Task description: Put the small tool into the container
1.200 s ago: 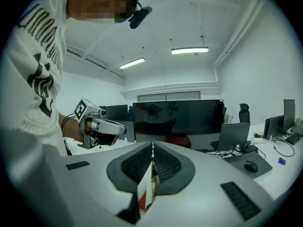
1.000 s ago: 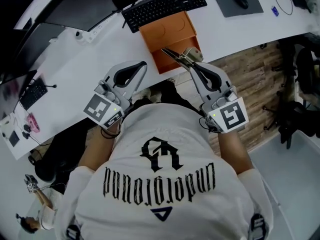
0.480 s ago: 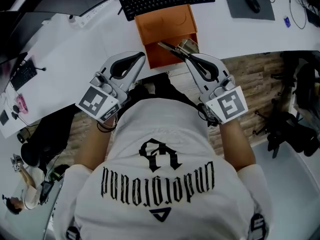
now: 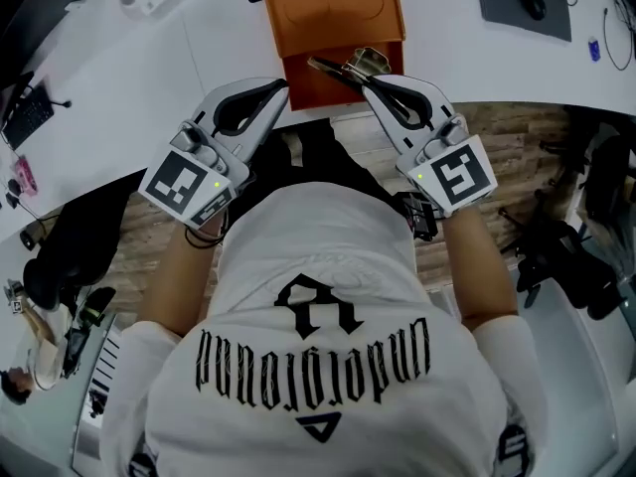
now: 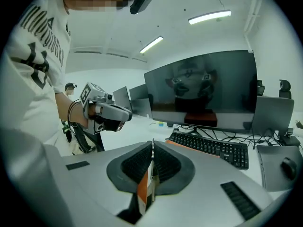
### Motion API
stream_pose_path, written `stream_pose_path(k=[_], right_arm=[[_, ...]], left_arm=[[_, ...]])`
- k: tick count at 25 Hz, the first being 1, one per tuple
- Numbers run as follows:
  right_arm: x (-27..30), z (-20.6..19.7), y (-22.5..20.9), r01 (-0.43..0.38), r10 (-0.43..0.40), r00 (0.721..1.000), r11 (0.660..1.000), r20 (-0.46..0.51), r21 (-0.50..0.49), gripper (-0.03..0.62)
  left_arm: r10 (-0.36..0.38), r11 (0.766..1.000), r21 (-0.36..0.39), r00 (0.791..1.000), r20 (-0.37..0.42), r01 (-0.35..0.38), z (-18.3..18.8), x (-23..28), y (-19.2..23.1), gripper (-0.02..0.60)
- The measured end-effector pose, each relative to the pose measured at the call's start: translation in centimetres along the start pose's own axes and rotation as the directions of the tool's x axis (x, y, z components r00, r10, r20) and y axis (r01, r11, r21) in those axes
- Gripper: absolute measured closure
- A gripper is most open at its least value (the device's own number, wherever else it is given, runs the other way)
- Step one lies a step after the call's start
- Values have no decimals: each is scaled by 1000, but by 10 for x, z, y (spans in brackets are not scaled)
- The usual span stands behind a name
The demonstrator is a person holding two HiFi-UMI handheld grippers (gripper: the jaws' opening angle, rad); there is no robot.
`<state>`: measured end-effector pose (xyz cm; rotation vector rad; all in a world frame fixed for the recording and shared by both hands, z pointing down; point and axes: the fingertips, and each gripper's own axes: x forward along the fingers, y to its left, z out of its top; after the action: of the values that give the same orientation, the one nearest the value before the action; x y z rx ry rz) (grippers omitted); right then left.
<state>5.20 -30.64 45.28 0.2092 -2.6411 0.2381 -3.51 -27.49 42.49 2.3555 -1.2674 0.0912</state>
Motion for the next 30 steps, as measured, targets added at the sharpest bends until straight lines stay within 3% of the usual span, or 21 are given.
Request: stream_pose_path(k=[9, 17, 30], right_arm=[[40, -49, 0, -31, 32, 999, 999, -41, 29, 571], [61, -91, -4, -57, 64, 992, 996, -105, 69, 571], [94, -123, -20, -66, 87, 986, 987, -142, 147, 571]], left_arm=[[-5, 1000, -23, 1000, -16, 5, -29, 10, 12, 568], [-11, 1000, -26, 997, -78, 9, -71, 28, 27, 568], [-9, 998, -71, 990, -139, -1, -110, 47, 43, 569]])
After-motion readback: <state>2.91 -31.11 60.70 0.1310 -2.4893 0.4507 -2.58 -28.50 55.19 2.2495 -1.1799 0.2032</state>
